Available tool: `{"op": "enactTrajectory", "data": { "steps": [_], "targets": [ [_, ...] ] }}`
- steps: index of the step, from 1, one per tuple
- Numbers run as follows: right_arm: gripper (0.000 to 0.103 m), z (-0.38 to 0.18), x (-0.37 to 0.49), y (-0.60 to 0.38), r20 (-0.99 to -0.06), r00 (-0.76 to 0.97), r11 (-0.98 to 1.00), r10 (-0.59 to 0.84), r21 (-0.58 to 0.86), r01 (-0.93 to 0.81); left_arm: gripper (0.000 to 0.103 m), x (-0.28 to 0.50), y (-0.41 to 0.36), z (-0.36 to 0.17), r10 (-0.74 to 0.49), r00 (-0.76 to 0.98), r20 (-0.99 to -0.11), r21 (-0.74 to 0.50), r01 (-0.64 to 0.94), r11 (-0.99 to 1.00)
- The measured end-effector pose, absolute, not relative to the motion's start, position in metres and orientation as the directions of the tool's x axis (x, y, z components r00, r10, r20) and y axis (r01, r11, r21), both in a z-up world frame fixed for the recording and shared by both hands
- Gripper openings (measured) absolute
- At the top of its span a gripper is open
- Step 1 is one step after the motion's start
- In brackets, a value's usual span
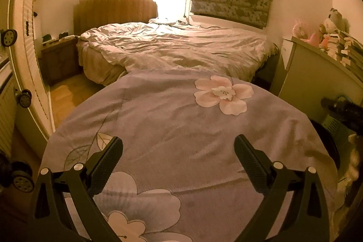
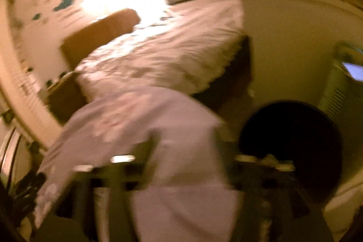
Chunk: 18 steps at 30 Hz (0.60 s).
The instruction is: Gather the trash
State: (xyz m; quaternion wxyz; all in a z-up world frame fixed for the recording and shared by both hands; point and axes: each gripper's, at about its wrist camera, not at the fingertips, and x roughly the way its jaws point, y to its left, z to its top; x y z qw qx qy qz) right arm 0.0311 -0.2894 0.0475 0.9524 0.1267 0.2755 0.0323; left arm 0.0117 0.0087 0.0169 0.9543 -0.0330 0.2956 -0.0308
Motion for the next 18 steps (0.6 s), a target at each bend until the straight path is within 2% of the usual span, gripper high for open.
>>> {"op": "enactTrajectory", "data": {
  "steps": [7, 18],
  "targets": [
    [0.096, 0.047, 0.032, -0.211, -0.466, 0.852, 0.963, 0.239, 0.229, -0.146, 0.097, 0.016, 0.016, 0.019, -0.076, 0.836, -0.543, -0.101, 0.024, 0.995],
    [0.098, 0.040, 0.020, -0.173, -0.367, 0.919, 0.986, 0.146, 0.126, -0.106, 0.097, 0.017, 0.016, 0.025, -0.051, 0.869, -0.493, -0.084, 0.010, 0.996]
  ]
}}
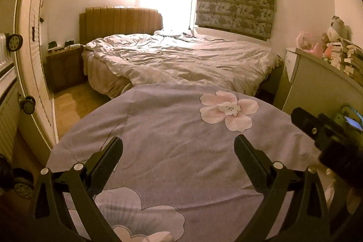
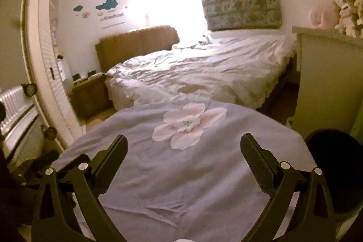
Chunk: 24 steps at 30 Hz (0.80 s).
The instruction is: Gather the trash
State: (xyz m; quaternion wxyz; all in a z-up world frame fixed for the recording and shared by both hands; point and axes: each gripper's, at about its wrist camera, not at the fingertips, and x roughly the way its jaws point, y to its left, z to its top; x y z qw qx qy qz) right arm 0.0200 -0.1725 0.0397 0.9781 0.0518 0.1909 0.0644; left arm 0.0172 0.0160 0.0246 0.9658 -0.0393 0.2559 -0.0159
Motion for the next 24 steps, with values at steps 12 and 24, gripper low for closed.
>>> {"op": "enactTrajectory", "data": {
  "steps": [12, 24],
  "targets": [
    [0.098, 0.040, 0.009, -0.168, -0.321, 0.945, 0.997, 0.068, 0.053, -0.054, 0.097, 0.019, 0.018, 0.022, -0.052, 0.865, -0.499, -0.096, 0.004, 0.995],
    [0.098, 0.039, -0.001, -0.167, -0.286, 0.957, 0.998, 0.055, 0.052, -0.042, 0.097, 0.018, 0.019, 0.022, -0.039, 0.869, -0.493, -0.058, 0.012, 0.998]
  ]
}}
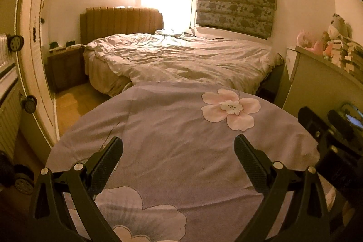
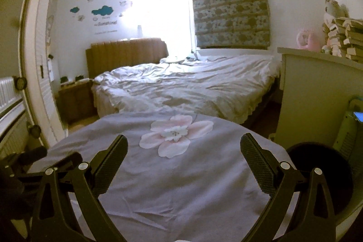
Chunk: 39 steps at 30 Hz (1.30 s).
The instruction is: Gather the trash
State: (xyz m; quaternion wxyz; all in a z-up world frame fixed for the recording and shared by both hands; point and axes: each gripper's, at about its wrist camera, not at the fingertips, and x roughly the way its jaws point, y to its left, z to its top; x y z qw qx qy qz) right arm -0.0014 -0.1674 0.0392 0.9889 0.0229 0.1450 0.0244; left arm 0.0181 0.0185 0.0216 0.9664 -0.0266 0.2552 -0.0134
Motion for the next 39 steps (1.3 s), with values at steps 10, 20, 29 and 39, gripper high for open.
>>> {"op": "enactTrajectory", "data": {
  "steps": [10, 20, 29, 39],
  "targets": [
    [0.098, 0.0412, -0.0064, -0.1642, -0.275, 0.960, 0.998, 0.049, 0.057, -0.035, 0.097, 0.0161, 0.0164, 0.0234, -0.039, 0.875, -0.483, -0.027, 0.029, 0.999],
    [0.098, 0.0429, -0.0074, -0.1668, -0.281, 0.958, 0.997, 0.051, 0.075, -0.031, 0.097, 0.0163, 0.0145, 0.0236, -0.044, 0.874, -0.484, -0.019, 0.040, 0.999],
    [0.098, 0.0431, -0.0081, -0.1650, -0.281, 0.959, 0.997, 0.051, 0.075, -0.031, 0.097, 0.0161, 0.0124, 0.0236, -0.045, 0.874, -0.484, -0.007, 0.047, 0.999],
    [0.098, 0.0433, -0.0078, -0.1651, -0.282, 0.958, 0.997, 0.052, 0.076, -0.032, 0.097, 0.0169, 0.0104, 0.0236, -0.049, 0.871, -0.489, 0.004, 0.059, 0.998]
  ]
}}
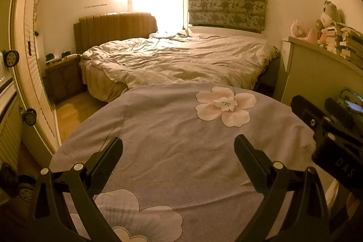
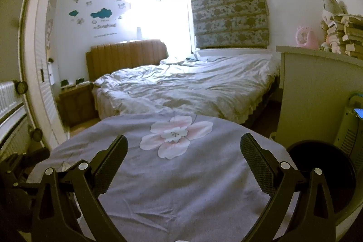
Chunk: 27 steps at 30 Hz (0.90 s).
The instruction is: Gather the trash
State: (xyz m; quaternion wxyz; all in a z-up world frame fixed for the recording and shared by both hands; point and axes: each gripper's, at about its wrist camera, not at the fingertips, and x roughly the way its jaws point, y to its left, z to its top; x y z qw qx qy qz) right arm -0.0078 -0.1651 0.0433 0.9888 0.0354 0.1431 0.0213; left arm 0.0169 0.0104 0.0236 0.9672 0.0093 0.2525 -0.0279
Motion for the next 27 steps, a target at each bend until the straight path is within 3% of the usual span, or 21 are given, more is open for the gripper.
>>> {"op": "enactTrajectory", "data": {
  "steps": [27],
  "targets": [
    [0.098, 0.0433, -0.0072, -0.1654, -0.283, 0.958, 0.997, 0.053, 0.077, -0.032, 0.097, 0.0196, 0.0097, 0.0218, -0.049, 0.869, -0.492, 0.025, 0.070, 0.997]
  ]
}}
